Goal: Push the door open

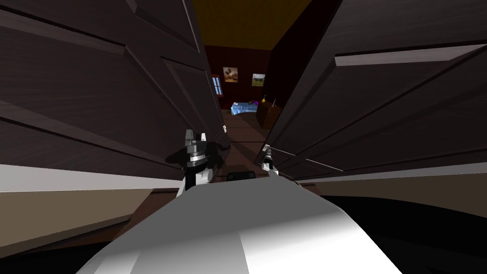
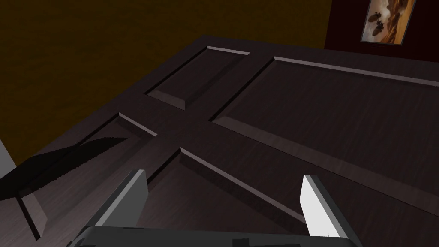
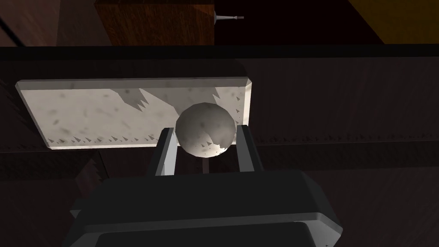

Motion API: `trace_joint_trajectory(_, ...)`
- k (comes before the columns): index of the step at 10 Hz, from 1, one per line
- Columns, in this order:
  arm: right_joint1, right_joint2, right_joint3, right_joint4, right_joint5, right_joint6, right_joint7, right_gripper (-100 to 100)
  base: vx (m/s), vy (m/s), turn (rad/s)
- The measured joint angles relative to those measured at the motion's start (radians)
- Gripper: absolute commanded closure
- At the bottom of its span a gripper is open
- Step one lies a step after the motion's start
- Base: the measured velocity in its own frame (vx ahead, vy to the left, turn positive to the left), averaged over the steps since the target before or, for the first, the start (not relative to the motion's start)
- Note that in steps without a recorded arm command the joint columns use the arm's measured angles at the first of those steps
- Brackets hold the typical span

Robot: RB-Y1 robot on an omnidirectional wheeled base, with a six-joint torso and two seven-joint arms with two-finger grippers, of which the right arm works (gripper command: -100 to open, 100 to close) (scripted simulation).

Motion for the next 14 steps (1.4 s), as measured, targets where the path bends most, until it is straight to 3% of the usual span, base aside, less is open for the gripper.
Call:
trace_joint_trajectory(1,0.010,0.011,-0.011,-0.016,-0.006,0.006,0.013,100,0.132,0.023,-0.076)
trace_joint_trajectory(3,-0.011,0.011,-0.031,0.023,-0.017,-0.008,0.027,100,0.190,0.003,-0.081)
trace_joint_trajectory(6,-0.020,0.029,-0.069,0.017,-0.037,-0.005,0.067,100,0.203,0.001,-0.084)
trace_joint_trajectory(7,-0.011,0.033,-0.078,-0.007,-0.041,0.004,0.077,100,0.130,0.015,-0.051)
trace_joint_trajectory(9,-0.036,0.028,-0.095,0.041,-0.051,-0.021,0.084,100,0.175,0.011,-0.087)
trace_joint_trajectory(11,-0.033,0.041,-0.117,0.039,-0.062,-0.022,0.105,100,0.141,0.027,-0.068)
trace_joint_trajectory(14,-0.033,0.036,-0.132,0.053,-0.072,-0.028,0.111,100,0.151,-0.011,-0.030)
